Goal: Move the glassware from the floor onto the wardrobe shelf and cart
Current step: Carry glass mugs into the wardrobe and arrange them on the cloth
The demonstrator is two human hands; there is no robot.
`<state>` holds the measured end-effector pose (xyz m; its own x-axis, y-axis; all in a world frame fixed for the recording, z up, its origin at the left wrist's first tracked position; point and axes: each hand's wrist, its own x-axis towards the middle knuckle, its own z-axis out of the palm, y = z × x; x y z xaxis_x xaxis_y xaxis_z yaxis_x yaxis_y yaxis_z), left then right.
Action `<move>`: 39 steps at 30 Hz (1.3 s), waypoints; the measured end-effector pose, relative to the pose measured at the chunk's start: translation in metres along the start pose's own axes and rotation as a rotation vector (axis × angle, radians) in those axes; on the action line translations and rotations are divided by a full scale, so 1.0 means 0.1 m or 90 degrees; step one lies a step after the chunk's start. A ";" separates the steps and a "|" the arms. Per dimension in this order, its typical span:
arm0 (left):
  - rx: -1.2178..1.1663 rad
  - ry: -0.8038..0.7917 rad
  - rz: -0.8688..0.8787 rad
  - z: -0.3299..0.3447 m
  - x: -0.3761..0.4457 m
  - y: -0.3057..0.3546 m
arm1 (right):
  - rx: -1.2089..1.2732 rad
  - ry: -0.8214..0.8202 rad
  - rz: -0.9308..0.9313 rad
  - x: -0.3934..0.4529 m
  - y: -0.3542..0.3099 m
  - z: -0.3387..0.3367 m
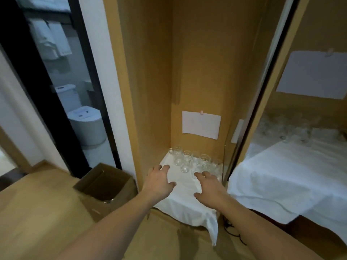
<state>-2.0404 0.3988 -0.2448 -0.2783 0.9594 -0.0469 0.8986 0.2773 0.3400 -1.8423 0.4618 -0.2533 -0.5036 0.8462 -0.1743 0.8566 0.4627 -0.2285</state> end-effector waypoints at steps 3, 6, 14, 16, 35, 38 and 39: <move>-0.009 -0.009 -0.025 -0.01 0.04 -0.22 | 0.005 -0.012 -0.012 0.18 -0.16 0.05; -0.018 -0.012 -0.060 -0.05 0.15 -0.42 | 0.016 -0.027 -0.024 0.41 -0.29 0.13; -0.028 -0.035 -0.120 -0.06 0.85 -0.81 | 0.043 -0.065 -0.052 1.32 -0.48 0.30; -0.031 -0.041 -0.122 -0.03 1.17 -0.89 | 0.050 -0.075 -0.054 1.67 -0.47 0.33; -0.040 -0.237 -0.084 1.39 4.40 -1.10 | 0.194 -0.176 0.190 4.38 0.67 1.08; -0.040 -0.246 -0.080 1.68 4.66 -1.13 | 0.200 -0.163 0.238 4.61 0.79 1.34; -0.040 -0.250 -0.081 1.78 4.74 -1.14 | 0.196 -0.155 0.246 4.69 0.81 1.43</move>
<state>-2.2145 0.8313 -0.4733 -0.2245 0.8684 -0.4422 0.8398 0.4026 0.3642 -2.0251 0.8580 -0.4907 -0.2022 0.8363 -0.5096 0.9301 0.0011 -0.3674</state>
